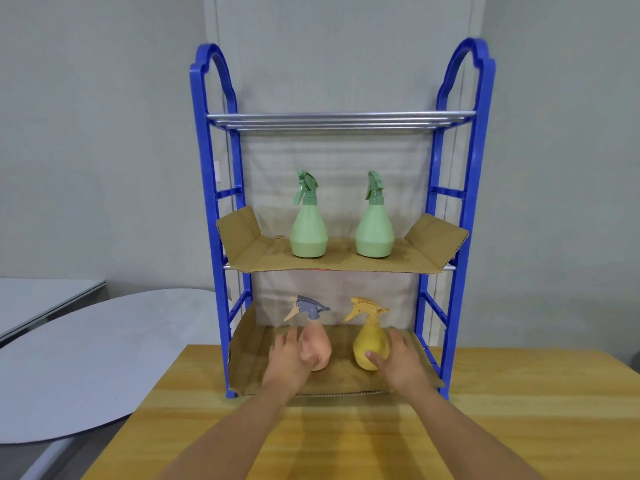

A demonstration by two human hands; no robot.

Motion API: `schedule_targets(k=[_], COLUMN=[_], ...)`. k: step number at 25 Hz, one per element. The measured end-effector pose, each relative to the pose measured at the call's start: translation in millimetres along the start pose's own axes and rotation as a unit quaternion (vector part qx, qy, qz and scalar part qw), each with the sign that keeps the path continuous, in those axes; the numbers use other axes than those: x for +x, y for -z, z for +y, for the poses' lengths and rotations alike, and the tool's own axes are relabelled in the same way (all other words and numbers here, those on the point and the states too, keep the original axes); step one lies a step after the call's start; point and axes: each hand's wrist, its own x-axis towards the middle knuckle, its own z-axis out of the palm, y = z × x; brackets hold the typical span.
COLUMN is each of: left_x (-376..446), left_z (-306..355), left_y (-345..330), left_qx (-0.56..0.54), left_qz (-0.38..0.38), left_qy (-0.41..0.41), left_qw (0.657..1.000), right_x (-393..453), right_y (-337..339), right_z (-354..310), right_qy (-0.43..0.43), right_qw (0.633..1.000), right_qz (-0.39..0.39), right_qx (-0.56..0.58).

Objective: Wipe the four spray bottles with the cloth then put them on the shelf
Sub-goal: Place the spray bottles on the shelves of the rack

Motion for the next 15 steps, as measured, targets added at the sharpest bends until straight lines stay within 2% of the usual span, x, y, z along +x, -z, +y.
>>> schedule_targets(k=[4, 10, 15], left_x=[-35.4, -75.6, -61.8], left_z=[34.7, 89.5, 130.3], left_y=[44.2, 109.6, 153.7], left_qx=[-0.017, -0.053, -0.086], left_qz=[0.036, 0.086, 0.165], left_qy=[-0.044, -0.118, -0.171], left_qw=[0.998, 0.988, 0.968], right_x=[-40.1, -82.9, -67.6], right_y=[42.1, 104.6, 141.5], right_z=[-37.5, -101.1, -145.1], right_qy=[0.045, 0.098, 0.151], right_qw=[0.997, 0.994, 0.978], right_qz=[0.001, 0.037, 0.139], right_qx=[-0.063, 0.001, 0.028])
